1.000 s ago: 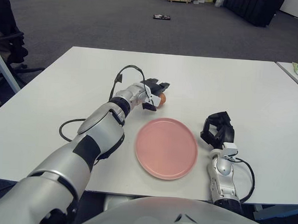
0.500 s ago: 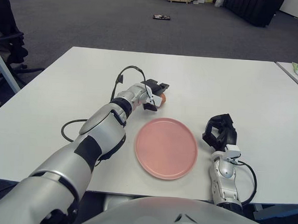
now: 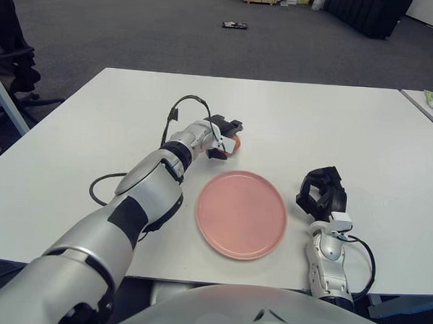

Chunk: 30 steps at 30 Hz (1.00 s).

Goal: Put the apple into the plate.

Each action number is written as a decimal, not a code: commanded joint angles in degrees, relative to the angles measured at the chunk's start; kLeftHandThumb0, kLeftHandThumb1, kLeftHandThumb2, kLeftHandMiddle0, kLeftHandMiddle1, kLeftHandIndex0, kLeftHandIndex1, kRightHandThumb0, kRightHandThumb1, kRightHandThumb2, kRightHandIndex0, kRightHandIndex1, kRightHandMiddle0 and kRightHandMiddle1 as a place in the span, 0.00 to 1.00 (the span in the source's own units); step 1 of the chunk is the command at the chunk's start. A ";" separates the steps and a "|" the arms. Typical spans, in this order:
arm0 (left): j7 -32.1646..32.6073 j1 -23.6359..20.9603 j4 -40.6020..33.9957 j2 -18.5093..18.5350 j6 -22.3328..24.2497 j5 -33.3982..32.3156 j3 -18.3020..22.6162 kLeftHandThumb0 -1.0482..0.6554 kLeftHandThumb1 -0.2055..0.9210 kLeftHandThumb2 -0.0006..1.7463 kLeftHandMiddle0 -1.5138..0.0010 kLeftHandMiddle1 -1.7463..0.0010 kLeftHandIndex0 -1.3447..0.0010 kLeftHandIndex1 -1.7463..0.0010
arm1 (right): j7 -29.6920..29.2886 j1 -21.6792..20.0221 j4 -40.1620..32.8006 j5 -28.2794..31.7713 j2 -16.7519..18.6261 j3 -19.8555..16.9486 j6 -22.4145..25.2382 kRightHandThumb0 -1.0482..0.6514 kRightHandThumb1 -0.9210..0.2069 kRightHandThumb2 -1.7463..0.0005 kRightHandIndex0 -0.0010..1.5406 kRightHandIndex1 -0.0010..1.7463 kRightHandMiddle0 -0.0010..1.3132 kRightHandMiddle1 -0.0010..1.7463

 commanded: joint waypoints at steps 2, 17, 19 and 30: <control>-0.76 2.94 1.12 0.51 0.90 0.36 -0.20 0.29 0.42 0.61 1.00 0.47 1.00 0.43 | -0.09 2.48 1.36 1.15 1.09 -0.75 0.77 0.37 0.34 0.40 0.46 1.00 0.34 1.00; 1.62 2.94 1.05 0.03 1.21 1.45 -1.07 0.35 0.34 0.70 1.00 0.10 1.00 0.04 | -0.37 2.99 0.99 1.01 1.27 -0.65 0.68 0.37 0.36 0.38 0.46 1.00 0.35 1.00; 3.34 2.97 1.00 0.04 1.15 2.29 -1.96 0.39 0.33 0.72 1.00 0.06 1.00 0.02 | -0.62 3.07 0.83 0.69 1.25 -0.58 0.93 0.37 0.37 0.38 0.46 1.00 0.35 1.00; 7.00 3.69 1.00 -0.21 1.61 2.08 -1.88 0.84 0.52 0.70 0.67 0.00 0.79 0.00 | -1.27 3.15 0.26 -0.16 0.99 -0.29 2.03 0.37 0.37 0.38 0.46 1.00 0.35 1.00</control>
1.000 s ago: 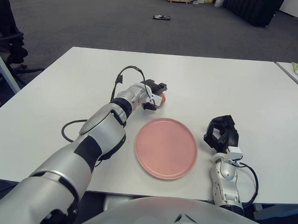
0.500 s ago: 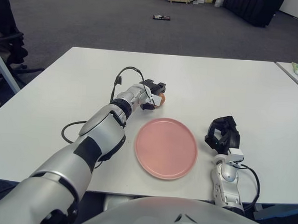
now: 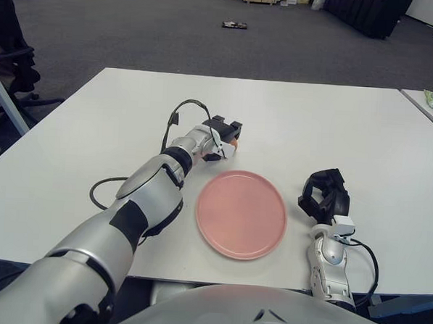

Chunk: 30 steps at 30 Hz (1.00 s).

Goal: Put the apple into the plate.

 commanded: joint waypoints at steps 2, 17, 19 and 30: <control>0.11 1.75 0.98 0.49 0.78 0.13 0.16 0.73 0.48 0.71 0.62 0.05 0.73 0.00 | -0.23 2.04 1.07 0.22 0.97 -0.17 2.44 0.37 0.37 0.37 0.46 1.00 0.36 1.00; 0.82 1.85 0.90 0.22 1.25 -1.16 1.68 0.61 0.39 0.80 0.55 0.05 0.66 0.00 | 0.90 1.15 2.01 1.51 1.07 -0.61 1.68 0.37 0.37 0.38 0.46 1.00 0.35 1.00; 0.86 1.91 0.89 0.16 1.21 -1.46 1.98 0.61 0.40 0.79 0.54 0.05 0.66 0.00 | 0.76 0.98 2.20 1.44 1.00 -0.69 1.72 0.37 0.37 0.38 0.46 1.00 0.35 1.00; 0.34 1.41 0.82 -0.05 0.57 -1.59 2.54 0.61 0.39 0.78 0.52 0.09 0.66 0.00 | 1.71 0.40 2.75 1.72 0.48 -0.79 1.77 0.37 0.37 0.38 0.49 1.00 0.35 1.00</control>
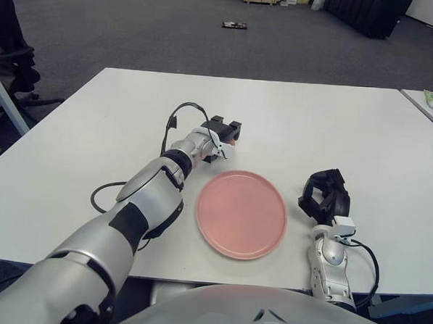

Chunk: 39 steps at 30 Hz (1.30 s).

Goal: Put the apple into the plate.

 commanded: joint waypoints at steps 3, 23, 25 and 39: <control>-0.22 0.53 0.65 0.26 0.09 0.43 -0.23 0.61 0.39 0.77 0.52 0.11 0.65 0.00 | 0.10 0.59 2.45 1.16 0.59 -0.80 1.73 0.37 0.36 0.38 0.49 1.00 0.35 1.00; -0.43 -2.00 0.04 1.56 -1.81 -2.06 3.14 0.61 0.36 0.77 0.46 0.19 0.61 0.00 | 1.01 -1.01 4.75 1.21 0.03 -1.22 0.48 0.37 0.35 0.39 0.48 1.00 0.34 1.00; -0.27 -2.18 -0.02 1.61 -1.95 -2.26 3.56 0.61 0.37 0.77 0.47 0.18 0.62 0.00 | 1.31 -1.15 4.88 1.31 -0.07 -1.22 0.43 0.37 0.35 0.39 0.48 1.00 0.34 1.00; 0.92 -5.51 -1.09 3.37 -6.09 -3.69 5.73 0.61 0.34 0.82 0.53 0.01 0.58 0.08 | 1.16 -2.25 5.57 1.04 -0.06 -1.68 1.10 0.37 0.35 0.39 0.47 1.00 0.34 1.00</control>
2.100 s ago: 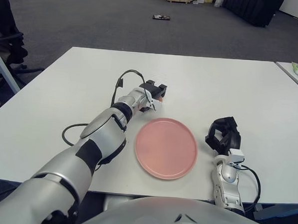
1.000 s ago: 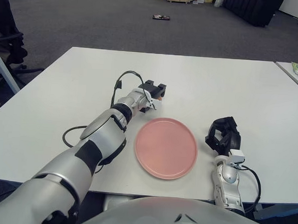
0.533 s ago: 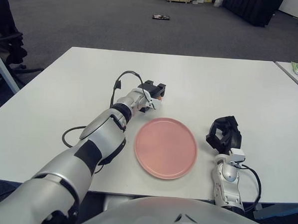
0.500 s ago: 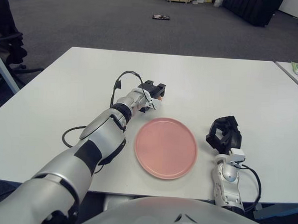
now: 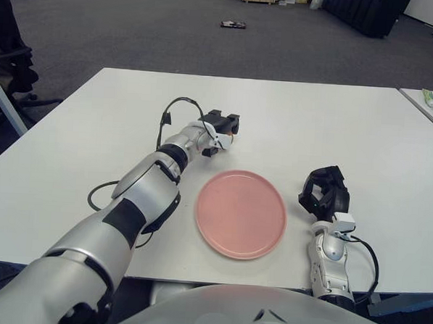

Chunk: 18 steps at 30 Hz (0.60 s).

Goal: Put the apple into the plate.

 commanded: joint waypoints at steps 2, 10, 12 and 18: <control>1.57 -3.10 -1.12 1.43 -2.38 -0.20 0.41 0.61 0.34 0.82 0.53 0.00 0.56 0.09 | -0.53 0.49 2.55 0.26 0.24 -0.50 2.05 0.37 0.36 0.39 0.47 1.00 0.34 1.00; 0.24 -4.82 -2.26 3.17 -6.12 -0.90 0.97 0.61 0.31 0.82 0.52 0.00 0.51 0.14 | -0.93 -0.08 3.54 -1.22 -0.25 0.04 1.15 0.37 0.37 0.38 0.48 1.00 0.35 1.00; 0.29 -5.15 -2.78 3.51 -7.44 -1.33 1.40 0.61 0.31 0.83 0.51 0.00 0.51 0.14 | -0.63 -0.09 3.56 -1.21 -0.32 0.14 1.04 0.37 0.37 0.38 0.48 1.00 0.35 1.00; 1.47 -5.46 -4.46 4.14 -11.02 -2.18 2.11 0.61 0.29 0.86 0.50 0.00 0.54 0.09 | 0.39 -0.33 3.71 -0.16 -0.32 -0.06 0.98 0.37 0.35 0.39 0.48 1.00 0.34 1.00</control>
